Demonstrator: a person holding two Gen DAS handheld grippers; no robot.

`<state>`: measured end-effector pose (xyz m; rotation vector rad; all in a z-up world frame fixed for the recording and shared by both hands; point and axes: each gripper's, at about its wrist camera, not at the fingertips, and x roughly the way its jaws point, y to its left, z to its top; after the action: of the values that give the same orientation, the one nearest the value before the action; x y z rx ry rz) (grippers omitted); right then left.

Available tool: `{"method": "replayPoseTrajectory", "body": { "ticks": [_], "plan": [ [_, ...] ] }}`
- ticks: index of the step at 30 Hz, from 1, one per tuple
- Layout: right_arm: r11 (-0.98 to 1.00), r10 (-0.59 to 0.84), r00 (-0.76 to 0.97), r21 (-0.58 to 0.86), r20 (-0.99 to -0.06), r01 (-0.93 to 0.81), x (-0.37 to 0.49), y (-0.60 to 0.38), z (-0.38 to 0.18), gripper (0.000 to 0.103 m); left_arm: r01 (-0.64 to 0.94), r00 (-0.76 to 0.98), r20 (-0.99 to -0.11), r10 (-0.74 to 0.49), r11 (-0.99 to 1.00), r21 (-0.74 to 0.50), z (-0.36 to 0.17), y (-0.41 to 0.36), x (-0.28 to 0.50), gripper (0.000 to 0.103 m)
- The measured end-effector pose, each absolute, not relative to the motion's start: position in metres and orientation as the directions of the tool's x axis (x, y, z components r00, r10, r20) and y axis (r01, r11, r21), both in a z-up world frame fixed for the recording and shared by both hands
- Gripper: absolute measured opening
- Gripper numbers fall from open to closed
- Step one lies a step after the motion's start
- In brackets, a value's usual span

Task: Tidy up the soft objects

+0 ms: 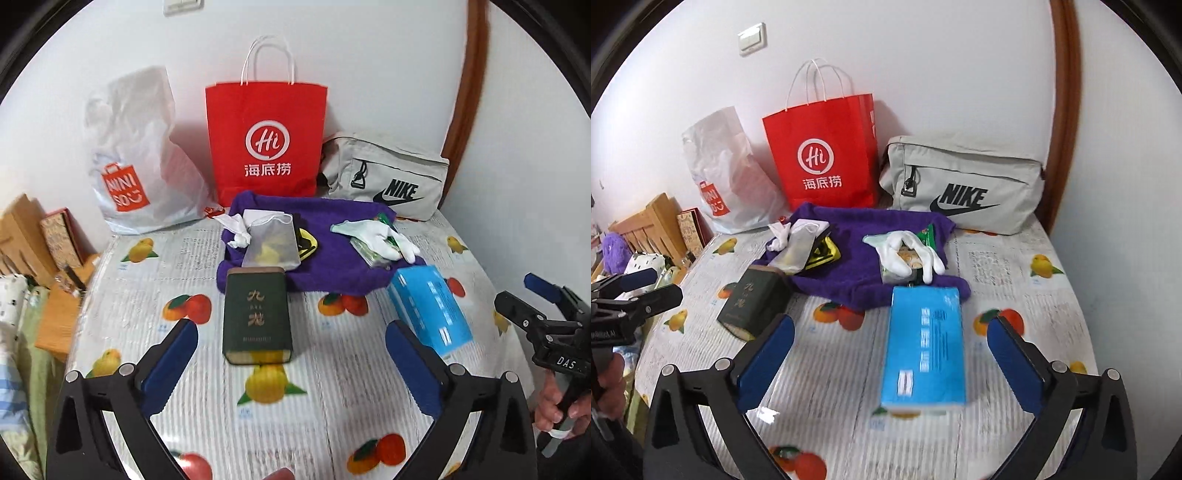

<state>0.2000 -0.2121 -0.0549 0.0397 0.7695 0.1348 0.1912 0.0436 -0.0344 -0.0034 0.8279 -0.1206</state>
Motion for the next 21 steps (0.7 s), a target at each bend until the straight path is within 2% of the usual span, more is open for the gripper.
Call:
{"method": "replayPoseTrajectory", "body": {
  "ticks": [12,21],
  "plan": [
    [0.995,0.098,0.728,0.057,-0.679,-0.081,0.105,-0.211,-0.041,0.103,0.053,0.752,-0.659,-0.035,0.999,0.007,-0.013,0.021,0.092,0.103],
    [0.996,0.085,0.751,0.056,-0.655,-0.063,0.073,-0.212,-0.035,0.103,0.042,0.77,-0.637,-0.051,0.999,-0.029,-0.015,0.02,0.059,0.103]
  ]
}}
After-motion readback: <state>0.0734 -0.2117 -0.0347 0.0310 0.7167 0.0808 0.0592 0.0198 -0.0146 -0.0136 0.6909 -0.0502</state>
